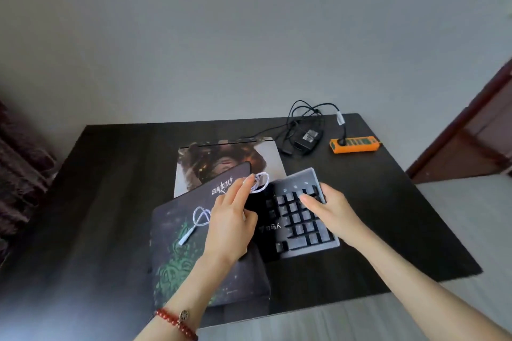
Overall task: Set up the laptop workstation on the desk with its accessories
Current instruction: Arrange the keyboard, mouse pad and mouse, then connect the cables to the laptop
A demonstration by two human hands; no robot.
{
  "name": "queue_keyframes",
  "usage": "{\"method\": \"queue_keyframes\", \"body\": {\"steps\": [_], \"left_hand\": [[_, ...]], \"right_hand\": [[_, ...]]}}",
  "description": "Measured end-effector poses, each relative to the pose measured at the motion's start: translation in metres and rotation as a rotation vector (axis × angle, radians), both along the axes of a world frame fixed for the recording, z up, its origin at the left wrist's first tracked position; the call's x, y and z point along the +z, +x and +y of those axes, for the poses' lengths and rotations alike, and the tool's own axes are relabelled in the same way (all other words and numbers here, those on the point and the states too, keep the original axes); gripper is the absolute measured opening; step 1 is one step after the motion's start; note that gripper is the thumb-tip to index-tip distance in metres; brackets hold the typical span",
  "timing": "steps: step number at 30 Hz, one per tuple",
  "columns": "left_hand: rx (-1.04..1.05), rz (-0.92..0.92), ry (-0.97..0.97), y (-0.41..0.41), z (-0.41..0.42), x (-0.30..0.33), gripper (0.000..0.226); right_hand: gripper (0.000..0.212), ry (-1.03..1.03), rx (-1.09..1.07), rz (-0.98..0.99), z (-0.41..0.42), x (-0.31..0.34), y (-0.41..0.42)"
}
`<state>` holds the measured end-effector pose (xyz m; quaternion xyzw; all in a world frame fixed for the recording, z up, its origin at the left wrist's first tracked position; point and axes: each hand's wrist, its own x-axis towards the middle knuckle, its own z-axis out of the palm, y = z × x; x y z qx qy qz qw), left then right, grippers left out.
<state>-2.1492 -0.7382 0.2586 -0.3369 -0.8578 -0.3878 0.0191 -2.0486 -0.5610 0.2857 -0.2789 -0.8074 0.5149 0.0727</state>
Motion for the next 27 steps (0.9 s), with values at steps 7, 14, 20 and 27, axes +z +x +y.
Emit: {"method": "queue_keyframes", "body": {"steps": [7,14,20,27], "left_hand": [[-0.087,-0.108,-0.125,0.003,0.037,-0.044,0.068],[-0.06,-0.124,-0.297,0.011,0.07,-0.078,0.067],[-0.005,-0.13,-0.522,0.014,0.106,-0.113,0.067],[0.042,-0.277,-0.598,0.007,0.127,-0.122,0.07]], "right_hand": [[0.06,0.165,-0.06,-0.414,0.042,-0.082,0.011],[0.061,0.124,-0.004,-0.525,0.071,-0.146,-0.006],[0.044,0.079,0.055,-0.51,0.094,-0.191,-0.015],[0.042,0.14,0.058,-0.414,0.097,-0.201,-0.014]]}}
